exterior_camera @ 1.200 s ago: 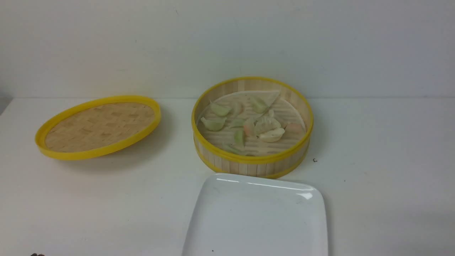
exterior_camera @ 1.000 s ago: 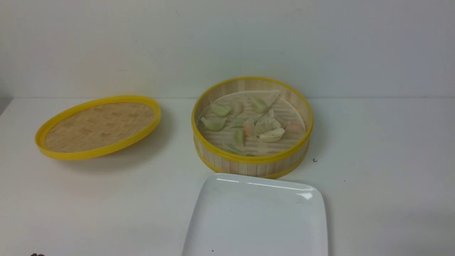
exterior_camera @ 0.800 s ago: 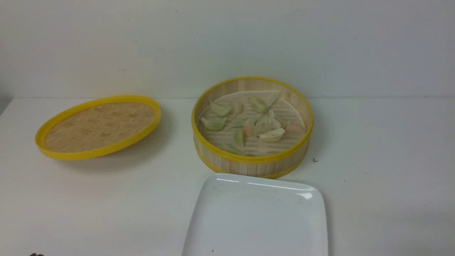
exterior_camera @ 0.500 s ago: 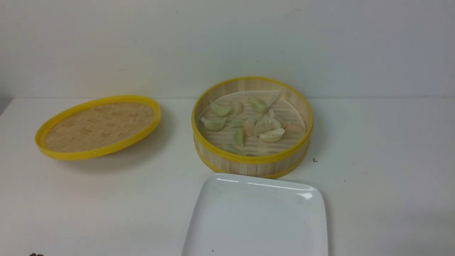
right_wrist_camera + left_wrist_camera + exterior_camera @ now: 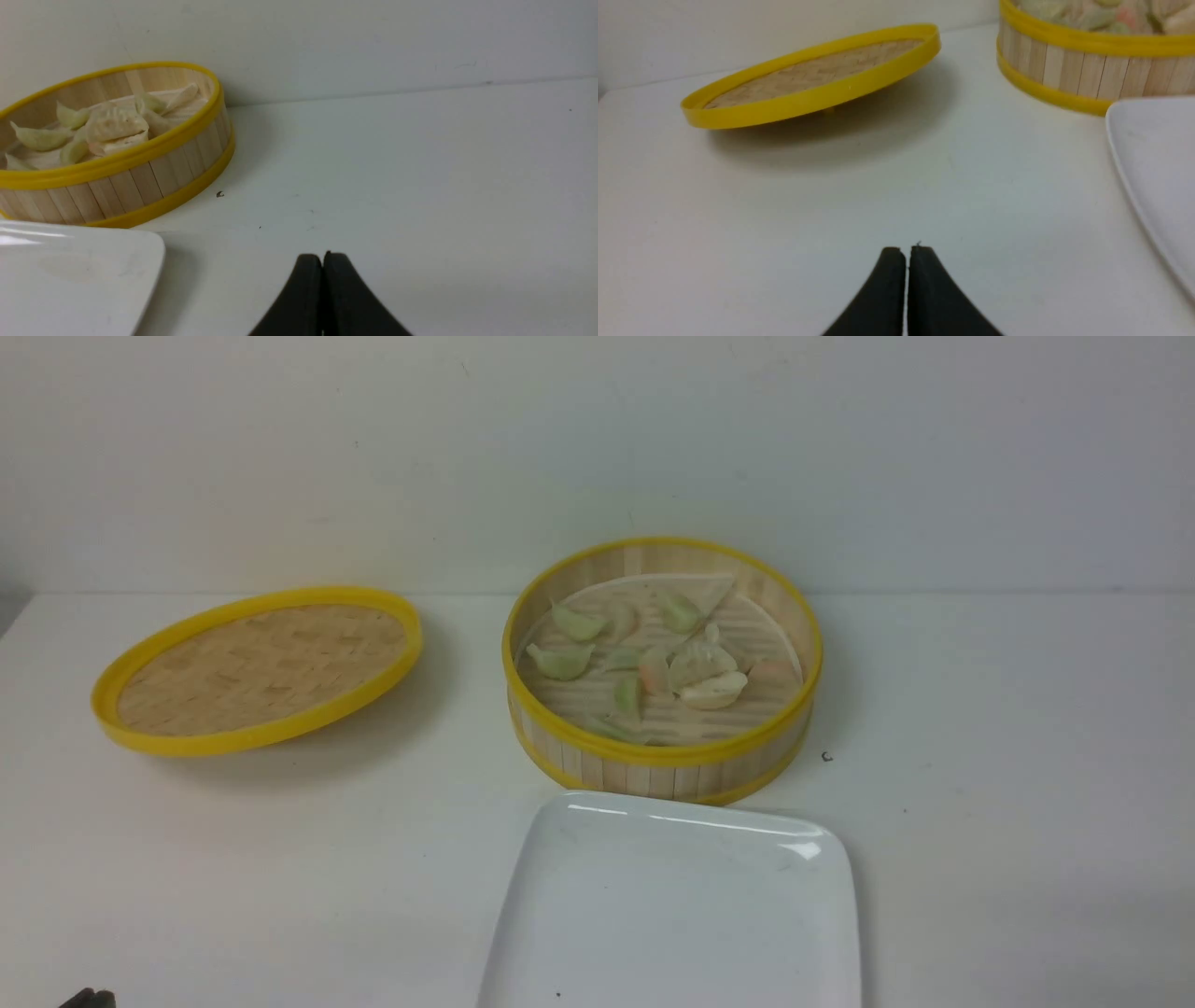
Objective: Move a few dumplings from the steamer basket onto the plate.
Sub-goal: Use the left arm to grab a dumpling from the steamer
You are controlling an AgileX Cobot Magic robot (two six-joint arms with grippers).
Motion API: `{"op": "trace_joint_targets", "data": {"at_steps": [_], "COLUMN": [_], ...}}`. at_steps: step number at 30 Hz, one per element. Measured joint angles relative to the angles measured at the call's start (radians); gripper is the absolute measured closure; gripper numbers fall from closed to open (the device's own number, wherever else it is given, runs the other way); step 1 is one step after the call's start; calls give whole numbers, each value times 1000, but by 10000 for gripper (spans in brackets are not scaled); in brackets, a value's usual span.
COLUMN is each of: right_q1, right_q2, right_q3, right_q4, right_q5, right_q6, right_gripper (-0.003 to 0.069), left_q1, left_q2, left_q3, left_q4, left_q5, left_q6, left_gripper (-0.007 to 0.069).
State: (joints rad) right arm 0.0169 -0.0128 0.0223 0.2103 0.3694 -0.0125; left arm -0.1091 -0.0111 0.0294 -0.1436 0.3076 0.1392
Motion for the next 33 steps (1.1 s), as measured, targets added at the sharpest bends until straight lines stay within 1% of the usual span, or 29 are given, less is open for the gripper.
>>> {"op": "trace_joint_targets", "data": {"at_steps": [2,3,4,5,6,7,8,10,12,17,21,22,24,25,26,28,32,33], "right_q1": [0,0,0,0,0,0,0,0,0,0,2,2,2,2,2,2,2,2], "right_q2": [0,0,0,0,0,0,0,0,0,0,0,0,0,1,20,84,271,365], "right_q3": [3,5,5,5,5,5,5,5,5,5,-7,-31,-118,-118,-223,-346,-547,-613], "right_q4": [63,126,197,322,400,415,526,608,663,703,728,724,699,695,665,628,532,492], "right_q5": [-15,-35,-52,-98,-131,-131,-166,-188,-201,-220,-212,-177,-104,-95,-15,77,277,363], "right_q6": [20,45,66,108,134,137,154,158,151,123,92,61,-27,-27,-107,-178,-233,-240], "right_gripper": [674,674,674,674,674,674,674,674,674,674,674,674,674,674,674,674,672,672], "left_q1": [0,0,0,0,0,0,0,0,0,0,0,0,0,0,0,0,0,0], "left_q2": [0,0,0,0,0,0,0,0,0,0,0,0,2,3,35,127,366,481], "left_q3": [0,0,0,0,0,0,0,0,0,0,-13,-36,-103,-112,-202,-306,-498,-569], "left_q4": [-61,-119,-171,-281,-364,-364,-467,-558,-631,-722,-752,-751,-735,-732,-702,-677,-652,-646], "left_q5": [-45,-75,-99,-142,-167,-170,-191,-215,-253,-318,-394,-386,-320,-320,-220,-93,165,269], "left_q6": [-28,-57,-90,-139,-165,-169,-193,-195,-179,-159,-147,-139,-98,-92,-46,11,121,163], "left_gripper": [630,630,630,630,630,630,630,630,630,630,630,630,630,630,631,631,631,631]}}
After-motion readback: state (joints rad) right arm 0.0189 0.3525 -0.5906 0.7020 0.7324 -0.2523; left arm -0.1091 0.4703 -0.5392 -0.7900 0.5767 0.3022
